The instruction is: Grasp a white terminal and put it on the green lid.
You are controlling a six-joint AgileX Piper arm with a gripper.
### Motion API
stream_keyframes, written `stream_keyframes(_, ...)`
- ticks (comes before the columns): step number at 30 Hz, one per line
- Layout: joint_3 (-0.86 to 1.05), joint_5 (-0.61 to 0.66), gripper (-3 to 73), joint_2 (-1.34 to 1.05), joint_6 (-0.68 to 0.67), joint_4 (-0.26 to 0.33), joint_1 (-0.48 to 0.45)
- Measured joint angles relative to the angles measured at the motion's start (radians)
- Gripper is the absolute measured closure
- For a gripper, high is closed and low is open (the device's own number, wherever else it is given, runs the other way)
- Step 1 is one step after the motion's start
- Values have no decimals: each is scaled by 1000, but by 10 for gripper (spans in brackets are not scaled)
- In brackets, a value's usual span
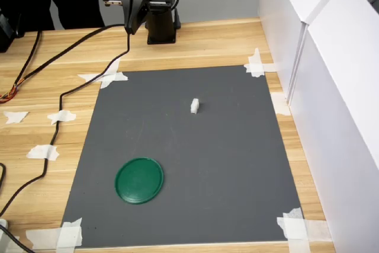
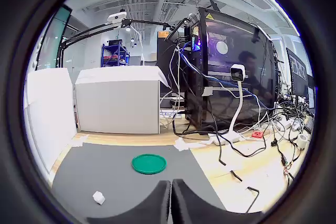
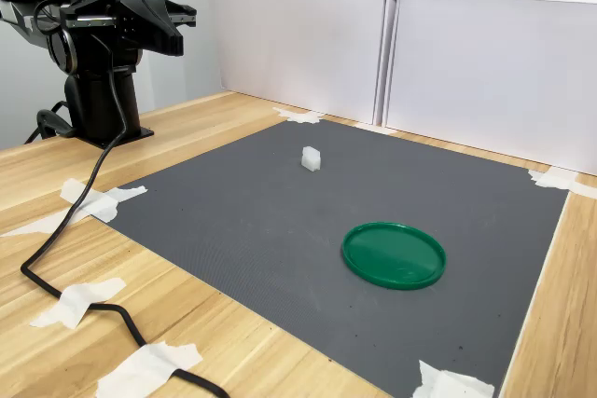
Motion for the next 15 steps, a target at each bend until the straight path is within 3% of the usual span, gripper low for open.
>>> stream_keyframes(7, -128, 40, 711, 164, 0, 0, 0)
stream_keyframes(15, -401, 279, 711, 446, 0, 0, 0)
